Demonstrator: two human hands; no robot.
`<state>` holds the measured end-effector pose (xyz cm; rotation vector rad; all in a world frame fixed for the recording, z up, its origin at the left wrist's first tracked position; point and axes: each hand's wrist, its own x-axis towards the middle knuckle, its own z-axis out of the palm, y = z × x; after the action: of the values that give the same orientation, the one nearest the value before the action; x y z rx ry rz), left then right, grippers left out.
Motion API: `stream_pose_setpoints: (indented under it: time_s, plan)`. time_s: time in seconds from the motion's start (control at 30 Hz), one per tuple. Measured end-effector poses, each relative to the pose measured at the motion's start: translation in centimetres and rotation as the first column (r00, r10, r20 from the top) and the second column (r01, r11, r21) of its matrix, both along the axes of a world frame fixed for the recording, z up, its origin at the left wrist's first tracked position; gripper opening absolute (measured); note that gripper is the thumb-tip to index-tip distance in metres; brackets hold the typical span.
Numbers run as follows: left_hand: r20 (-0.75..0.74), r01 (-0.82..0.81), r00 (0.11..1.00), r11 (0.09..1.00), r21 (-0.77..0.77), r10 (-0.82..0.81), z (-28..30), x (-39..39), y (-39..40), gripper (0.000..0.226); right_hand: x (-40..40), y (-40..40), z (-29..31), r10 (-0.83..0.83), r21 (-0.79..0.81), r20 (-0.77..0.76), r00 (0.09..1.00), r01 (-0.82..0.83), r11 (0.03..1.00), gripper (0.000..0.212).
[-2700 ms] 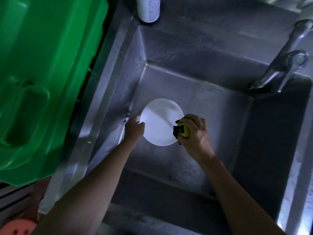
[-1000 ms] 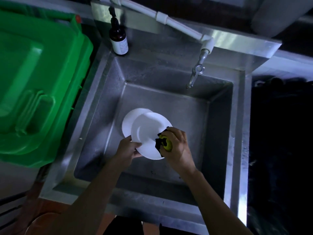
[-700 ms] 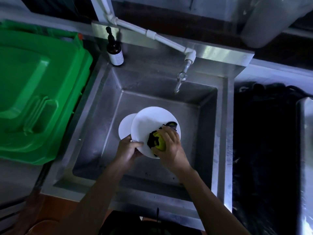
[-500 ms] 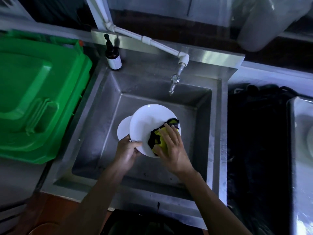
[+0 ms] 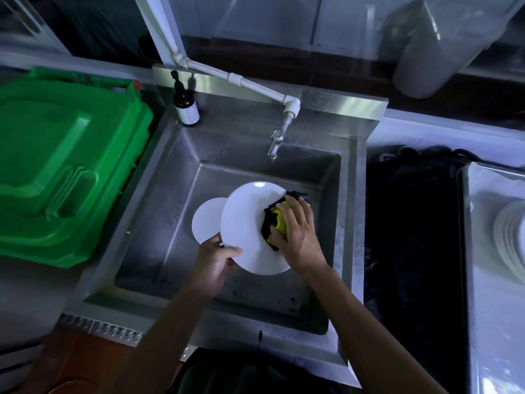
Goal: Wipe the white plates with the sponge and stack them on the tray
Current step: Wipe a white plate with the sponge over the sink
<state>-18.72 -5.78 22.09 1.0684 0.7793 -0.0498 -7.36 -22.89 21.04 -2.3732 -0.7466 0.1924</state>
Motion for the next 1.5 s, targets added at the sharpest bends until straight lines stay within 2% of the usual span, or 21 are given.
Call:
stream_pose_setpoints:
  time_s: [0.2,0.4,0.63,0.8,0.93,1.1,1.33,1.5]
  plan:
    - [0.007,0.091,0.996,0.996,0.022,-0.091,0.2,-0.9,-1.2,0.052,1.3,0.4,0.9,0.081,0.002,0.073,0.994,-0.081,0.997,0.045]
    - [0.003,0.118,0.993,0.992,0.051,-0.118,0.8,-1.6,-1.3,0.044,0.9,1.9,1.8,0.219,0.040,0.097,0.971,-0.224,0.974,0.046]
    - [0.023,0.102,0.994,0.994,0.043,-0.103,1.1,-1.8,-1.4,0.035,-1.0,3.5,2.8,0.417,0.114,0.123,0.900,-0.430,0.895,0.049]
    - [0.048,0.095,0.994,0.995,0.019,-0.096,1.3,-2.5,-0.9,0.032,-1.2,4.0,3.1,0.488,0.117,0.161,0.858,-0.508,0.854,0.047]
    - [0.070,0.064,0.995,0.998,0.016,-0.065,1.5,-2.6,-0.7,0.035,-0.5,4.9,3.2,0.436,0.102,0.201,0.877,-0.461,0.881,0.046]
    - [0.060,0.010,0.998,1.000,0.017,-0.011,1.9,-2.6,-0.7,0.043,1.3,5.2,2.6,0.249,0.147,0.225,0.942,-0.285,0.947,0.044]
    - [0.087,-0.074,0.994,0.995,0.060,0.069,2.3,-2.1,-0.7,0.046,2.7,3.2,1.4,0.102,0.066,0.055,0.993,-0.106,0.992,0.047]
    - [0.056,-0.141,0.989,0.987,0.077,0.137,1.9,-1.7,-0.6,0.040,1.5,1.8,0.7,0.022,0.066,0.003,1.000,-0.022,0.998,0.045]
